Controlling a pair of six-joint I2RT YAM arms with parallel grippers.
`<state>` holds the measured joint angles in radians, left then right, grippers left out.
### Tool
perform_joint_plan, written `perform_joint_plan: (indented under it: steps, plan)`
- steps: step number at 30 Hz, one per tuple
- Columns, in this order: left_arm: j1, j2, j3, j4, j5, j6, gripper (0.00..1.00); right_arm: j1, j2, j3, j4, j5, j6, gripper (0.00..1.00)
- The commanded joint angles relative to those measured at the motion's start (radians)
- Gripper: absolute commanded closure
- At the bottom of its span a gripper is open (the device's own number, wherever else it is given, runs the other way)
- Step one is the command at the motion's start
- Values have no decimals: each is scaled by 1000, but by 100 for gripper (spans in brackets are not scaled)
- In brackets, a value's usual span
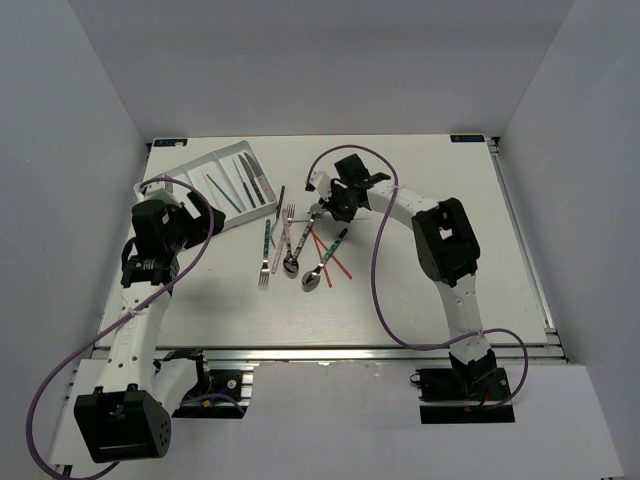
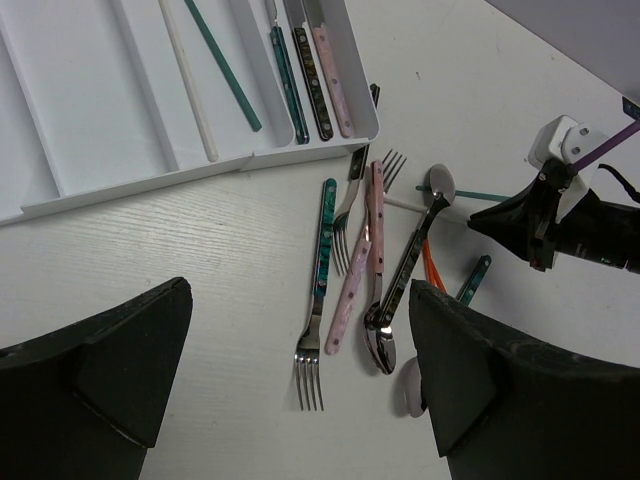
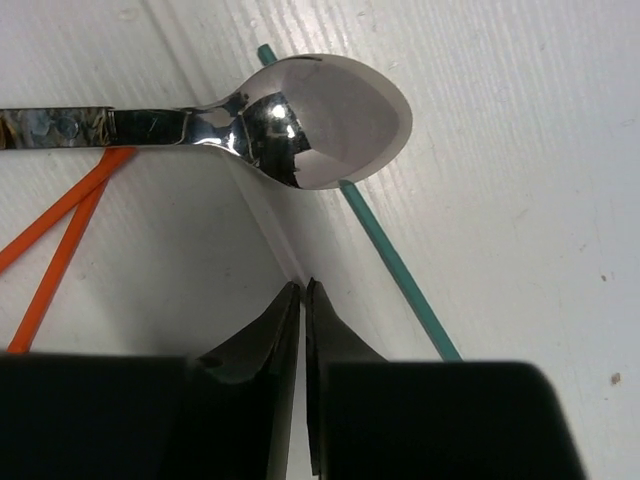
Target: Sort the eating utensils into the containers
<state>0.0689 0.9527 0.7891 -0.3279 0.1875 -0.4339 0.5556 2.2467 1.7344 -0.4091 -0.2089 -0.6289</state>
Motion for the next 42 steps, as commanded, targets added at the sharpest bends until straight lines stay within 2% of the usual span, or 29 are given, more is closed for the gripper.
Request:
perform_joint_plan:
  steps: [1,4,13,15,16,22,30,36,39,42]
  plan:
    - [-3,-19,6,20,13,12,2,0,2,-33,-10,45,-8,92]
    - [-4,-19,6,21,13,12,2,0,-42,-102,4,54,-17,100]
    - [-4,-23,4,23,17,9,2,-2,-150,-297,101,152,-77,100]
    - [-4,-25,4,23,15,9,2,-5,-162,-331,125,224,-69,100]
    - [-3,-25,2,21,15,9,2,-17,-164,-340,122,274,-65,100]
    - [-4,-29,4,23,13,6,2,-66,-219,-384,61,315,-6,100]
    - [-3,-32,6,21,4,6,2,-72,-323,-447,-83,128,130,100]
    - [-4,-28,2,24,13,1,2,-72,-315,-536,-134,146,271,100]
    - [-4,-26,6,26,18,0,2,-74,-318,-567,-105,97,308,89]
    - [-4,-29,4,24,13,1,2,-72,-308,-587,-91,94,319,85]
